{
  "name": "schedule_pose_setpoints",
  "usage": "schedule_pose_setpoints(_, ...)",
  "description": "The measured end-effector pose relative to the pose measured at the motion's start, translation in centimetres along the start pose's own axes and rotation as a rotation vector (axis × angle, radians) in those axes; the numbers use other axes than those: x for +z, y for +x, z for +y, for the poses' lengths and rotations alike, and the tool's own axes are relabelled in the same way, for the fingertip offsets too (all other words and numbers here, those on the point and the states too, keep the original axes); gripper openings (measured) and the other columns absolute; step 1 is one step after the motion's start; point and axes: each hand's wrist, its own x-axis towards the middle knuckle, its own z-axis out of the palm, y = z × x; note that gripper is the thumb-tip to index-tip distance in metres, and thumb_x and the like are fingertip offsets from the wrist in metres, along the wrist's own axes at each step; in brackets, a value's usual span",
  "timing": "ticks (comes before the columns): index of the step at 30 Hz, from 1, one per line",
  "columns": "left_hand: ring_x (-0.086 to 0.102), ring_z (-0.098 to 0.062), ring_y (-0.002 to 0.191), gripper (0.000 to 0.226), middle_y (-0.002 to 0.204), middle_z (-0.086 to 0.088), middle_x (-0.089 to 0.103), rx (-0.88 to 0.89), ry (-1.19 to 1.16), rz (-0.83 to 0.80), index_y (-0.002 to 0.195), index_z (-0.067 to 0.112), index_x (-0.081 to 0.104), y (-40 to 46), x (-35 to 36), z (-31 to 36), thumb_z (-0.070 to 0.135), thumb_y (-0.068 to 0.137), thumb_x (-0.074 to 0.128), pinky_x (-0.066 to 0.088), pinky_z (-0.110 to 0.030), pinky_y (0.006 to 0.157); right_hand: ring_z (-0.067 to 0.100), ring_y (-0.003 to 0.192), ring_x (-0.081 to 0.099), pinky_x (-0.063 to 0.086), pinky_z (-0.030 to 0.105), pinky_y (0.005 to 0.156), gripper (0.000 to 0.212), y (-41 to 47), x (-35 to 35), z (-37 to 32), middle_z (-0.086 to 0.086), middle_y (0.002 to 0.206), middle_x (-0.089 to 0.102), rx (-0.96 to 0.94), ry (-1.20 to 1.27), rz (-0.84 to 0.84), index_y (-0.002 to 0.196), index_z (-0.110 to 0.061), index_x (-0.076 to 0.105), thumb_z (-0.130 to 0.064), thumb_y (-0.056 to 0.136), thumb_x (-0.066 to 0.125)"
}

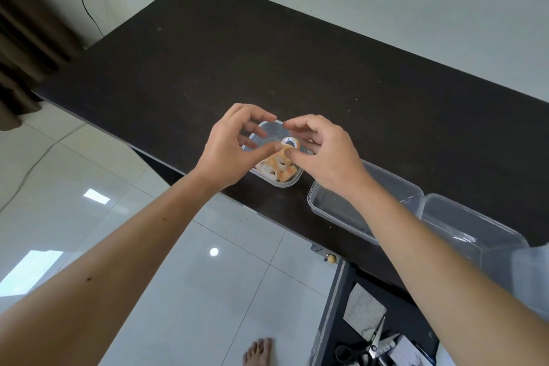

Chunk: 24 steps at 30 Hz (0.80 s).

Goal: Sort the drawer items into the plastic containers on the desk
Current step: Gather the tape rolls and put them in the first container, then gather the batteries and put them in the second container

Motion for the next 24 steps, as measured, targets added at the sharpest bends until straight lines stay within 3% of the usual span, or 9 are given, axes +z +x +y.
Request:
schedule_pose_setpoints(7, 0.074, -0.013, 0.091, 0.036, 0.118, 0.004, 0.070, -0.076, -0.010, -0.012, 0.116, 0.020, 0.067, -2.8, 0.3, 2.1, 0.020, 0.086, 0.086, 0.066, -0.030, 0.079, 0.004, 0.109, 0.072, 0.059, 0.015, 0.093, 0.039, -3.1, -2.4, -0.9, -0.005, 0.121, 0.073, -0.044, 0.010, 0.060, 0.122, -0.021, 0.071, -0.012, 0.087, 0.086)
schedule_pose_setpoints(12, 0.075, -0.019, 0.091, 0.035, 0.111, 0.000, 0.074, -0.050, -0.068, 0.001, 0.117, 0.013, 0.068, -7.0, 2.4, 5.5, 0.018, 0.087, 0.086, 0.066, -0.035, 0.081, 0.004, 0.102, 0.071, 0.060, 0.014, 0.086, 0.033, -9.4, -5.4, -1.2, -0.012, 0.111, 0.075, -0.058, -0.034, 0.106, 0.118, -0.025, 0.073, -0.017, 0.089, 0.085)
schedule_pose_setpoints(18, 0.075, -0.019, 0.089, 0.032, 0.100, -0.005, 0.075, -0.028, -0.185, -0.101, 0.116, 0.010, 0.069, -15.4, 8.6, 9.9, 0.016, 0.088, 0.084, 0.061, -0.026, 0.084, 0.013, 0.095, 0.074, 0.062, 0.035, 0.089, 0.030, -21.1, -9.0, 1.7, -0.007, 0.107, 0.077, 0.001, 0.014, 0.118, 0.117, -0.021, 0.076, -0.011, 0.089, 0.083)
schedule_pose_setpoints(24, 0.073, -0.013, 0.085, 0.027, 0.097, 0.002, 0.075, -0.138, -0.202, -0.331, 0.111, 0.019, 0.072, -24.0, 17.2, 10.8, 0.015, 0.088, 0.084, 0.061, -0.028, 0.084, 0.013, 0.089, 0.074, 0.061, 0.039, 0.087, 0.029, -32.4, -11.0, 8.3, -0.006, 0.103, 0.076, 0.151, 0.025, 0.079, 0.112, -0.024, 0.078, -0.008, 0.088, 0.083)
